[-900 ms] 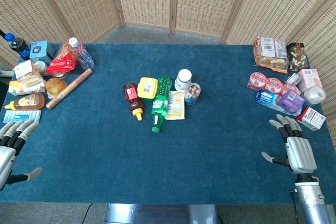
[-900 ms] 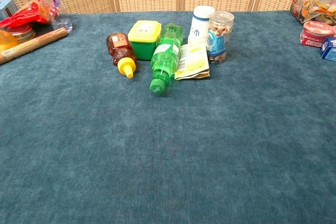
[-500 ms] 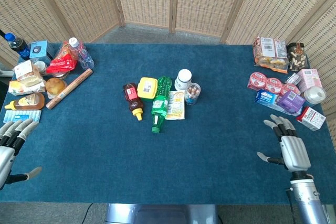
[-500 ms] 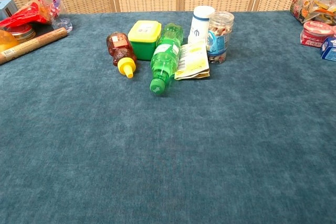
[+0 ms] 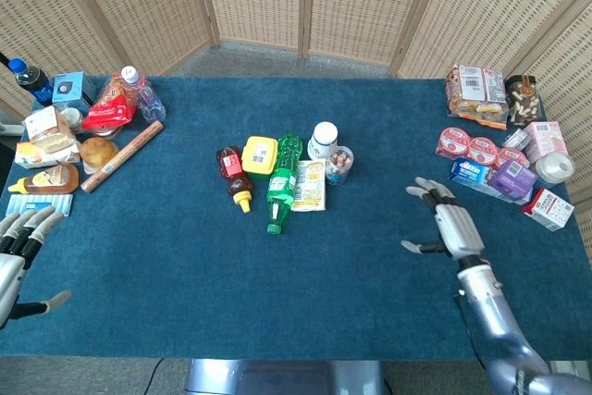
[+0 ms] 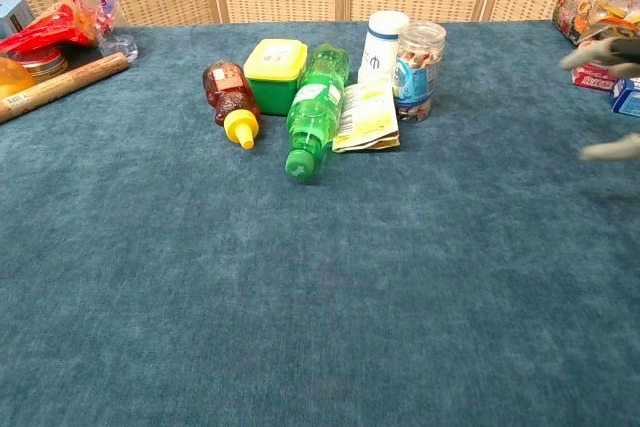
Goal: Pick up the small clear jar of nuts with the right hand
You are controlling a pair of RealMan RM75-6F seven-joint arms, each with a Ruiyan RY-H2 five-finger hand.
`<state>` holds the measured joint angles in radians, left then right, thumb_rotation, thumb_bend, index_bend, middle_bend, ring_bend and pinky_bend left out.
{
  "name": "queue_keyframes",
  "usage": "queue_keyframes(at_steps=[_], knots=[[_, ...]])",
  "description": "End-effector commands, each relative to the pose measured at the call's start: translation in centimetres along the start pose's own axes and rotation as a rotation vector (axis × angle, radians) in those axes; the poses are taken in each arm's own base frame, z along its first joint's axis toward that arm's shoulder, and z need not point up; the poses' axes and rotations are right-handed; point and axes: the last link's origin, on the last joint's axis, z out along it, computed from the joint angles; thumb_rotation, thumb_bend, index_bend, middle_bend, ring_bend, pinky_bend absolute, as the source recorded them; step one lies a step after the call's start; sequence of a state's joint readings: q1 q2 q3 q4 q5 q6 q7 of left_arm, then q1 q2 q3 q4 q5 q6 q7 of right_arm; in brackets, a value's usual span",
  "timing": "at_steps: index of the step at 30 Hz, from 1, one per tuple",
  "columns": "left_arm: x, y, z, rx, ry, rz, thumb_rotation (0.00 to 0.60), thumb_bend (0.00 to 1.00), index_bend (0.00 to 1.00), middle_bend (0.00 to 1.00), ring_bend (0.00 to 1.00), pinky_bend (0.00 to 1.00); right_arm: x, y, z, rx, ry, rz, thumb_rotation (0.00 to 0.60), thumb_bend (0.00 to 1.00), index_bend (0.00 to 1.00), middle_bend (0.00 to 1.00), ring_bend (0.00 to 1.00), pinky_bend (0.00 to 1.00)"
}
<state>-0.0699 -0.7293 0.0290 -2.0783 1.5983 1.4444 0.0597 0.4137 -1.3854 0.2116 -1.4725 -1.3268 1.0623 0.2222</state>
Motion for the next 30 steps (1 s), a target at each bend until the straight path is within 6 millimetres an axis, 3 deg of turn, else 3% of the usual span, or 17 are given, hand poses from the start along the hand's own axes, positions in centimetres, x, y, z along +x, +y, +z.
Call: queue_keyframes(at_steps=[1,14,19,30], knots=[[-0.1,-0.1,0.1,0.004,-0.005,0.000,0.600,0.00,0.00,0.00,0.00,0.00,-0.7,-0.7,2.2,0.002,-0.017,0.039,0.600,0.00,0.17,0.01,0.00,0.00],[-0.7,-0.5,0.5,0.023,-0.026,0.009,0.600,0.00,0.00,0.00,0.00,0.00,-1.9,-3.3,9.5,0.000,-0.025,0.079,0.600,0.00,0.09,0.01,0.00,0.00],[-0.9,-0.7,0.7,0.032,-0.030,0.011,0.600,0.00,0.00,0.00,0.00,0.00,-2.3,-4.5,11.2,0.005,-0.014,0.093,0.600,0.00,0.00,0.01,0.00,0.00],[-1.2,-0.9,0.9,0.042,-0.038,0.015,0.600,0.00,0.00,0.00,0.00,0.00,-3.2,-7.2,13.6,-0.018,0.039,0.147,0.600,0.00,0.00,0.01,0.00,0.00]])
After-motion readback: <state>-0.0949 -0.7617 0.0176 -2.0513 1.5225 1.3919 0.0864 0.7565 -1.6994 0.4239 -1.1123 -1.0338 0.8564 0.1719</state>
